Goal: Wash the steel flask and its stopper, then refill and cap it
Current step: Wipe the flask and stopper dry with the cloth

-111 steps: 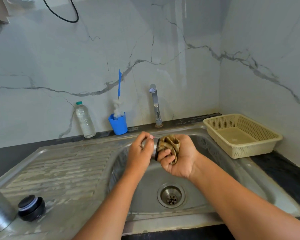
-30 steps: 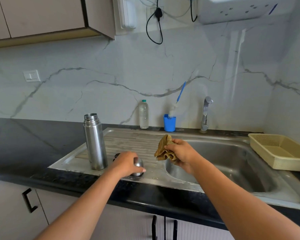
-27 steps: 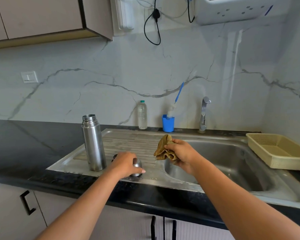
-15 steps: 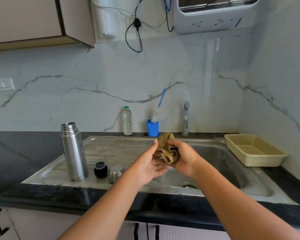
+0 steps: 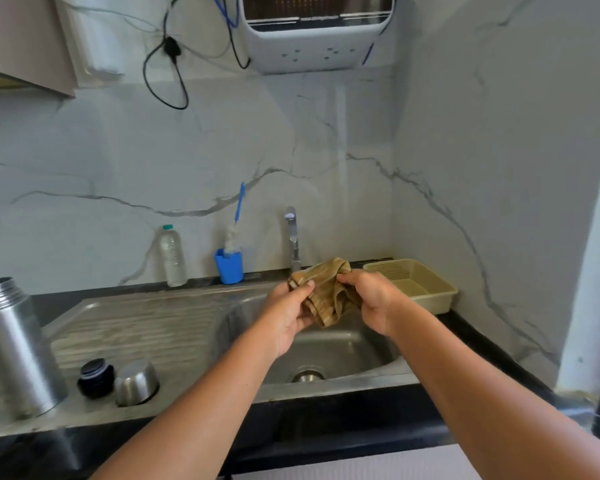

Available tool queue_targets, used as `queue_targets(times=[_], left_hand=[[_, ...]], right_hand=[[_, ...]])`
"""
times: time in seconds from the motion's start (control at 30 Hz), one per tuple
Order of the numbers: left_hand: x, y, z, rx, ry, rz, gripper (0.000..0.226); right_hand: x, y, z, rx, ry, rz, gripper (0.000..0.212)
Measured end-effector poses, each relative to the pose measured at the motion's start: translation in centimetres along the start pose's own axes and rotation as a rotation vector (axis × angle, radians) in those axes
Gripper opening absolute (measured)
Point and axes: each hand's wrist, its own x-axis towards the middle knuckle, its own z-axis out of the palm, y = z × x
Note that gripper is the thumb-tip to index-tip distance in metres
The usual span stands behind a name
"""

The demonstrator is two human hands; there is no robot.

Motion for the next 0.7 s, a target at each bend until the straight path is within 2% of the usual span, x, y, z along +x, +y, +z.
queue_targets(times=[0.2, 0.33, 0.43, 0.57, 0.7], left_hand=[[3.9, 0.4, 6.6, 0.051, -0.08, 0.042, 0.018], [7.1, 0.3, 10.4, 0.038, -0.176, -0.013, 0.026], [9.6, 0.2, 12.7, -0.003, -0.254, -0.074, 0.027], [13.1, -0.8, 15.3, 0.048, -0.204, -0.049, 0.026], [15.9, -2.4, 17.0, 0.105, -0.197, -0.076, 0.014]], right_hand=[[1.2, -3.0, -5.1, -0.114, 0.148, -0.042, 0.017], [2.6, -4.7, -7.8, -0.108, 0.109, -0.052, 0.027], [4.5, -5.4, -10.1, -0.028, 0.068, -0.067, 0.022], [7.6, -5.3, -12.3, -0.103, 0.214, -0.056, 0.018], [10.3, -4.2, -13.9, -0.34, 0.338, -0.002, 0.027]])
